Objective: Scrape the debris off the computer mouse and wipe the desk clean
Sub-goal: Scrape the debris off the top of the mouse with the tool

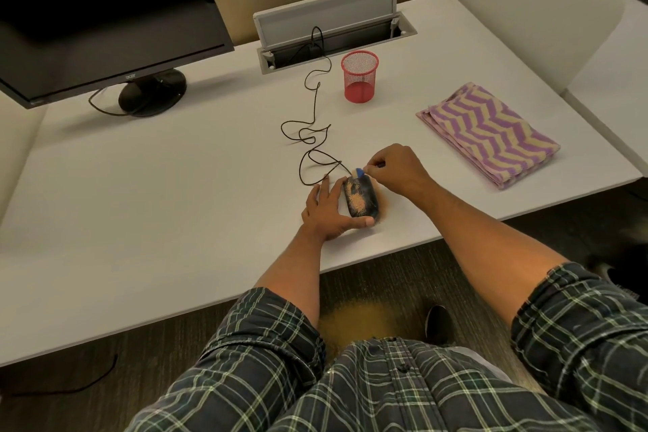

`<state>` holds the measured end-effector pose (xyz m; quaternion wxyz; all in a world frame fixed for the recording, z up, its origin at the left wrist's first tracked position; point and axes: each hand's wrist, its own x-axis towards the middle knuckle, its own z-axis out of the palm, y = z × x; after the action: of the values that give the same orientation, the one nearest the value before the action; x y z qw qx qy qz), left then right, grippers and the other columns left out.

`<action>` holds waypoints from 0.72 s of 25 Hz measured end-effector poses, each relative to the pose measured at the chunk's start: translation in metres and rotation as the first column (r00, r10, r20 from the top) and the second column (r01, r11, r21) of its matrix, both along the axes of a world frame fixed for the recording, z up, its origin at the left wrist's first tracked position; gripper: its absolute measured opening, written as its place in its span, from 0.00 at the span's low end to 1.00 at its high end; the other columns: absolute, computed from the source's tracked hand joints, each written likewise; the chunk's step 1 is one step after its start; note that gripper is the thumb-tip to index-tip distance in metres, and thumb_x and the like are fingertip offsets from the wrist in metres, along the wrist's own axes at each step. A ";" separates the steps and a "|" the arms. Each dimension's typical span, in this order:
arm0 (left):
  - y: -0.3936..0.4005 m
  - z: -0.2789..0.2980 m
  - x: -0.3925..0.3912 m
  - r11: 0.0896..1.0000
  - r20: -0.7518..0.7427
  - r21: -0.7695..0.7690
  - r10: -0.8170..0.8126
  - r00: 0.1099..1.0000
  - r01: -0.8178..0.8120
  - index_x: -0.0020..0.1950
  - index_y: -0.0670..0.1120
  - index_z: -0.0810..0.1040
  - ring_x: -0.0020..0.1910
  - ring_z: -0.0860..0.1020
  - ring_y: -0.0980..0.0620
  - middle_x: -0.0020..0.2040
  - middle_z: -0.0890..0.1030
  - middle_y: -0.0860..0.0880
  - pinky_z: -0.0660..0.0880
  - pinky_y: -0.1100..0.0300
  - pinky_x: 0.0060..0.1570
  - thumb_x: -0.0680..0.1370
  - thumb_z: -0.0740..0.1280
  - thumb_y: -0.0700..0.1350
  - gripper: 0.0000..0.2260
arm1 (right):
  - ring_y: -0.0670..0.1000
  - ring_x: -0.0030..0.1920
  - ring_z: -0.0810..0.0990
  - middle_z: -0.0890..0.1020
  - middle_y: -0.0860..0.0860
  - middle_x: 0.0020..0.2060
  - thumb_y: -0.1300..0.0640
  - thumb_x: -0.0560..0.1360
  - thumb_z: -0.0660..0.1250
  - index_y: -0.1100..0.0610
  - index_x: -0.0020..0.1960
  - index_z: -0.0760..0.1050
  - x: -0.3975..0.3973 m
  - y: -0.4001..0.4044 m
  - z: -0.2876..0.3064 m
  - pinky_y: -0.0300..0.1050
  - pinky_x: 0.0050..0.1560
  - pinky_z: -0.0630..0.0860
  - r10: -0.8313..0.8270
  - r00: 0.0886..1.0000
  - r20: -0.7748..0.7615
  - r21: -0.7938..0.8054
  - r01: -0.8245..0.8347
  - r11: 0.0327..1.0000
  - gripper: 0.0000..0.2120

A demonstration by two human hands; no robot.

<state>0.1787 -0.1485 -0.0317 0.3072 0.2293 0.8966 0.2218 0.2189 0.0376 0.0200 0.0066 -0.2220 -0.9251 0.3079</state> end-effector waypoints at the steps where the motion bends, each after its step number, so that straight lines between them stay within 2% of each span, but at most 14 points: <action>1: 0.000 0.000 0.000 1.000 0.004 0.000 -0.001 1.000 0.001 0.81 0.64 0.43 0.80 0.37 0.49 0.81 0.36 0.56 0.45 0.41 0.76 0.65 0.73 0.72 0.54 | 0.50 0.42 0.82 0.86 0.53 0.45 0.57 0.76 0.69 0.58 0.50 0.86 -0.002 -0.001 0.001 0.44 0.45 0.80 -0.010 1.000 0.024 0.014 0.010 1.000 0.09; 4: 0.000 0.000 0.000 1.000 0.008 0.003 0.000 1.000 0.000 0.81 0.64 0.43 0.80 0.37 0.49 0.82 0.36 0.56 0.45 0.41 0.76 0.65 0.73 0.72 0.54 | 0.52 0.40 0.82 0.86 0.54 0.42 0.57 0.75 0.68 0.58 0.46 0.86 -0.003 -0.002 0.002 0.42 0.38 0.76 -0.066 0.997 0.046 0.060 0.064 0.996 0.08; 12: 0.000 0.000 0.000 1.000 0.006 0.006 -0.005 1.000 0.005 0.80 0.64 0.42 0.80 0.37 0.49 0.81 0.36 0.56 0.45 0.42 0.76 0.66 0.73 0.71 0.53 | 0.50 0.38 0.82 0.87 0.51 0.41 0.57 0.72 0.72 0.57 0.44 0.86 -0.001 0.004 0.010 0.42 0.38 0.78 -0.064 0.991 0.119 0.015 0.063 0.998 0.06; 18: 0.000 0.001 0.000 1.000 0.010 0.013 -0.002 1.000 0.002 0.81 0.64 0.43 0.80 0.37 0.49 0.82 0.36 0.55 0.44 0.41 0.76 0.66 0.74 0.71 0.54 | 0.50 0.35 0.81 0.85 0.50 0.36 0.56 0.71 0.73 0.57 0.43 0.86 0.002 0.003 0.014 0.40 0.33 0.73 -0.061 0.986 0.158 0.081 0.049 0.996 0.06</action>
<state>0.1792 -0.1489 -0.0302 0.3106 0.2311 0.8933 0.2282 0.2208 0.0407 0.0338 -0.0509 -0.2711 -0.9273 0.2530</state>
